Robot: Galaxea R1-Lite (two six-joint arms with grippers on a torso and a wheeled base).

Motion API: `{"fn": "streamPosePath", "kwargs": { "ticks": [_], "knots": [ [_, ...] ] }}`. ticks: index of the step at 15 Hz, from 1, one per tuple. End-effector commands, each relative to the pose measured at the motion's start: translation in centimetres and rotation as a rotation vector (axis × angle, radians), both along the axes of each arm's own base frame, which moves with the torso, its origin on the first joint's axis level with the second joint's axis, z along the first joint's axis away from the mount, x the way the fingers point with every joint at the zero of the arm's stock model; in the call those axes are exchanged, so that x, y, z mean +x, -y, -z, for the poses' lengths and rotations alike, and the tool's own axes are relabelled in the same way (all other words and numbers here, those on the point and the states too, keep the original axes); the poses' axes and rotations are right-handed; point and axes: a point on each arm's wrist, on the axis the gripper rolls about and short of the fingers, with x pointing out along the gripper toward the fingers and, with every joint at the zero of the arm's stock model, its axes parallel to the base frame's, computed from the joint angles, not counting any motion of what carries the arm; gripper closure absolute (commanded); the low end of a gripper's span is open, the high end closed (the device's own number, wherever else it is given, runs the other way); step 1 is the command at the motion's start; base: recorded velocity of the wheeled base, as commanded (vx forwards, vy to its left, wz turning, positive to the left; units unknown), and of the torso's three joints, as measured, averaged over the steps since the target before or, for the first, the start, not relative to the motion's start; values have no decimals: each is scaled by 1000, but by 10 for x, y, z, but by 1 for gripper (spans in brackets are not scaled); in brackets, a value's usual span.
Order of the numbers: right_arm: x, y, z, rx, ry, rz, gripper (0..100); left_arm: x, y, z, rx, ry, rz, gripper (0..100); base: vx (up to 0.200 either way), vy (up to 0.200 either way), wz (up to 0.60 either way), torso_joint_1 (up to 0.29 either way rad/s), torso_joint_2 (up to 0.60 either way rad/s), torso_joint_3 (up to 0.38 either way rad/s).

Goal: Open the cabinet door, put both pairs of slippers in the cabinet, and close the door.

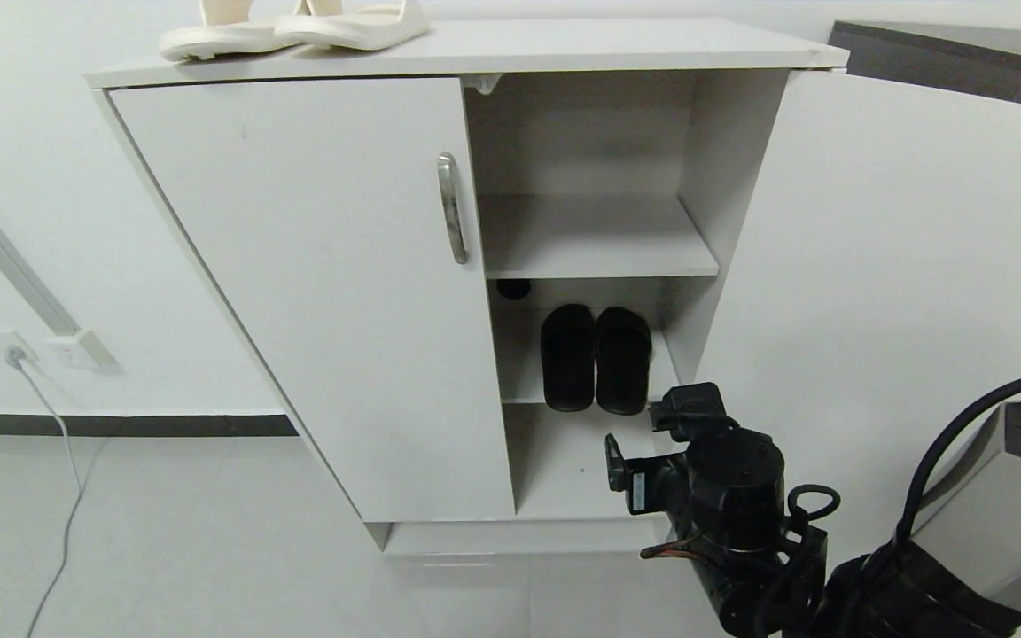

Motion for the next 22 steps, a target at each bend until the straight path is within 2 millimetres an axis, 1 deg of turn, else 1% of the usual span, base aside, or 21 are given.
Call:
{"fn": "streamPosePath", "kwargs": {
  "ticks": [1,7,10,22],
  "knots": [
    [0,-1,3,-6,-6,0,0,0,0,0,1,-1,0,100,0,0,0,2,2,207],
    [1,-1,8,-8,-7,-2,0,0,0,0,-1,-1,0,100,0,0,0,0,2,189],
    [1,-1,8,-8,-7,-2,0,0,0,0,-4,-2,0,100,0,0,0,-1,1,25],
    [-1,1,11,10,14,-2,0,0,0,0,-4,-2,0,100,0,200,0,2,1,5]
  ]
}}
